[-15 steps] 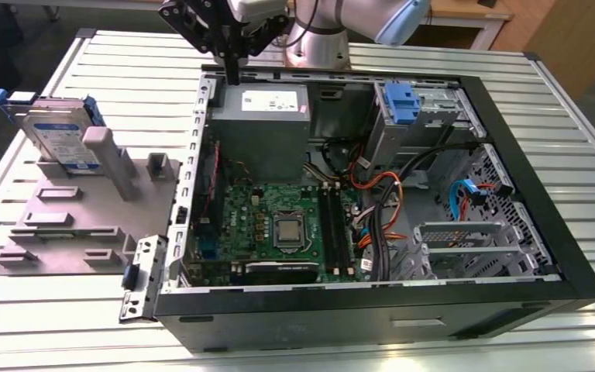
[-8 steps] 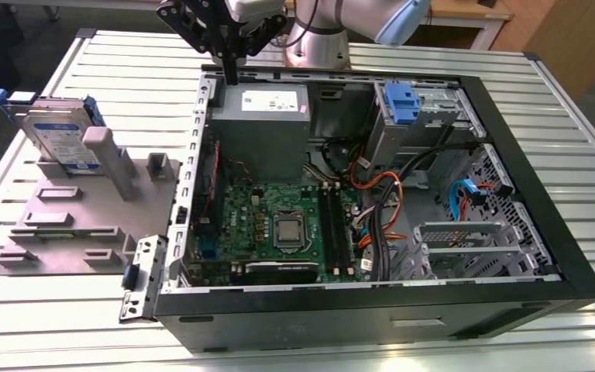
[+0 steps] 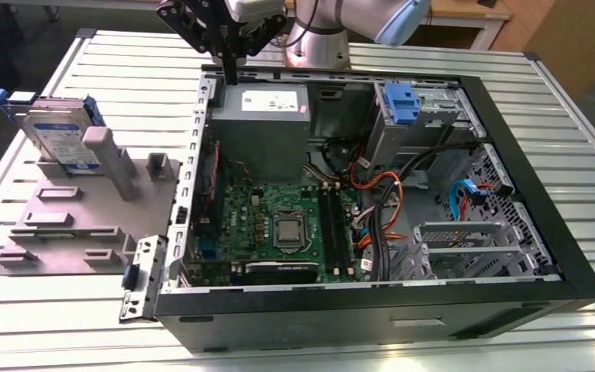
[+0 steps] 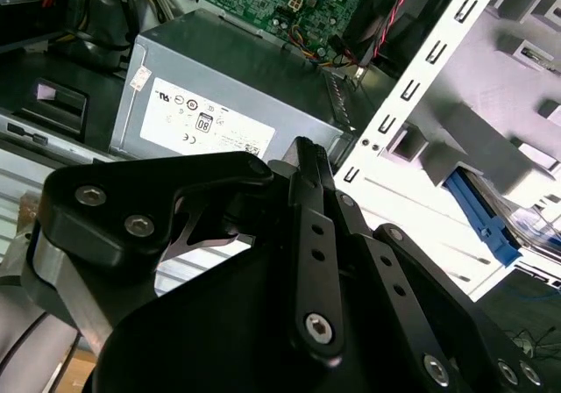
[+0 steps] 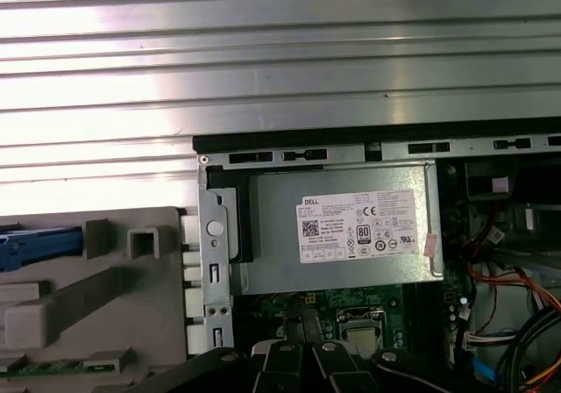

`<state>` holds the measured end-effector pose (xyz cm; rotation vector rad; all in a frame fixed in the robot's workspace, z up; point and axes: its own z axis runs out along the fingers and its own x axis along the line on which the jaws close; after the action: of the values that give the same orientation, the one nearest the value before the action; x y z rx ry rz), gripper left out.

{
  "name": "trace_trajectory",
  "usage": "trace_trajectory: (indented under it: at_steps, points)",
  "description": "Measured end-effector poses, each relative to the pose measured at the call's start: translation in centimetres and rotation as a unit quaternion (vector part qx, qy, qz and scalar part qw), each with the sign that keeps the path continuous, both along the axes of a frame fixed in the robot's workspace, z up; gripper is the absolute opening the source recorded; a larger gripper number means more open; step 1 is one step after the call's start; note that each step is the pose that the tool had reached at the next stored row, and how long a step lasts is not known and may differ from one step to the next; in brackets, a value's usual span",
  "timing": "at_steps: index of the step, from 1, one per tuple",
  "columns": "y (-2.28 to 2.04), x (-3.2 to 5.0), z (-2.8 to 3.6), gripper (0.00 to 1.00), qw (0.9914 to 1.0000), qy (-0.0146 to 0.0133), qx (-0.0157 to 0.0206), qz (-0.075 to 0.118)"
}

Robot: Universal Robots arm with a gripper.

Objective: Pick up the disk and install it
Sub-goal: 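Reach for the disk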

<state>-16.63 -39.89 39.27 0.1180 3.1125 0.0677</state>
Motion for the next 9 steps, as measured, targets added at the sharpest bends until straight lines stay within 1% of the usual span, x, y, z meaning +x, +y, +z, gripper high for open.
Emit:
trace_trajectory:
  at_steps: [3,9]
  points:
    - [-0.01,-0.17,0.0,0.11,1.0,0.0,0.0,0.0]
    - [0.0,-0.91,0.0,0.11,1.0,0.0,0.0,0.0]
